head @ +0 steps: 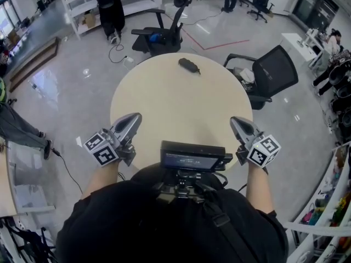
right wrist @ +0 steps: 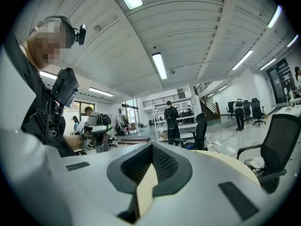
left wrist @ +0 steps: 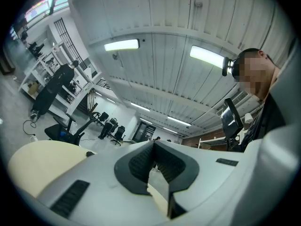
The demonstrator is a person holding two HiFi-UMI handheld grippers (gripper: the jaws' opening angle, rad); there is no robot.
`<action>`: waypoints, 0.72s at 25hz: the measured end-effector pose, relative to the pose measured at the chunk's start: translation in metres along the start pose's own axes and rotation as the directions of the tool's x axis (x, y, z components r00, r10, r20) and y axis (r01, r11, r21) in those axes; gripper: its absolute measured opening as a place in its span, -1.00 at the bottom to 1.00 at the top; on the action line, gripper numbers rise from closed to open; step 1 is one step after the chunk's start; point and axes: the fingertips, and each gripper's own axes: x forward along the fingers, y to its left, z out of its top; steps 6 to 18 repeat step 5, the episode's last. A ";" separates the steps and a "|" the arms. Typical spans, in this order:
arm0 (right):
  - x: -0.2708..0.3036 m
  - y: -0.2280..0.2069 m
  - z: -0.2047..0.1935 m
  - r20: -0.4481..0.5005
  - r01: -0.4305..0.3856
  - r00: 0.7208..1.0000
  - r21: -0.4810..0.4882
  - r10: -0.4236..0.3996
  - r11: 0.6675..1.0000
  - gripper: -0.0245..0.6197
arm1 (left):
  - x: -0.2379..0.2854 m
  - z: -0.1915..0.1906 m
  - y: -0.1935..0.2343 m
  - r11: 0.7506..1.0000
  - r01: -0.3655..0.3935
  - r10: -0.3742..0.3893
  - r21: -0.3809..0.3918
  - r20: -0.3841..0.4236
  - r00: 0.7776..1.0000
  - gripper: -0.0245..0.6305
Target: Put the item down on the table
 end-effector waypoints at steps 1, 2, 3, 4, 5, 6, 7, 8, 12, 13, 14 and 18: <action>0.000 0.000 0.000 0.000 -0.001 1.000 -0.001 0.001 1.000 -0.91 | 0.000 0.000 -0.001 1.000 0.001 -0.001 0.000 0.001 1.000 -0.92; 0.000 0.000 0.001 -0.001 -0.003 1.000 -0.002 0.003 1.000 -0.91 | 0.000 0.000 -0.001 1.000 0.001 -0.001 -0.001 0.001 1.000 -0.92; 0.001 0.001 0.001 -0.002 -0.005 1.000 -0.003 0.005 1.000 -0.91 | 0.000 0.000 -0.002 1.000 0.002 -0.002 -0.001 0.002 1.000 -0.92; 0.001 0.001 0.001 -0.004 -0.007 1.000 -0.005 0.007 1.000 -0.91 | -0.001 0.000 -0.002 1.000 0.001 -0.001 -0.002 0.002 1.000 -0.92; 0.002 0.002 0.002 -0.005 -0.009 1.000 -0.006 0.009 1.000 -0.91 | -0.001 0.000 -0.003 1.000 0.001 -0.001 -0.003 0.003 1.000 -0.92; 0.002 0.002 0.002 -0.005 -0.009 1.000 -0.006 0.009 1.000 -0.91 | -0.001 0.000 -0.003 1.000 0.001 -0.001 -0.003 0.003 1.000 -0.92; 0.002 0.002 0.002 -0.005 -0.009 1.000 -0.006 0.009 1.000 -0.91 | -0.001 0.000 -0.003 1.000 0.001 -0.001 -0.003 0.003 1.000 -0.92; 0.002 0.002 0.002 -0.005 -0.009 1.000 -0.006 0.009 1.000 -0.91 | -0.001 0.000 -0.003 1.000 0.001 -0.001 -0.003 0.003 1.000 -0.92; 0.002 0.002 0.002 -0.005 -0.009 1.000 -0.006 0.009 1.000 -0.91 | -0.001 0.000 -0.003 1.000 0.001 -0.001 -0.003 0.003 1.000 -0.92; 0.002 0.002 0.002 -0.005 -0.009 1.000 -0.006 0.009 1.000 -0.91 | -0.001 0.000 -0.003 1.000 0.001 -0.001 -0.003 0.003 1.000 -0.92; 0.002 0.002 0.002 -0.005 -0.009 1.000 -0.006 0.009 1.000 -0.91 | -0.001 0.000 -0.003 1.000 0.001 -0.001 -0.003 0.003 1.000 -0.92; 0.002 0.002 0.002 -0.005 -0.009 1.000 -0.006 0.009 1.000 -0.91 | -0.001 0.000 -0.003 1.000 0.001 -0.001 -0.003 0.003 1.000 -0.92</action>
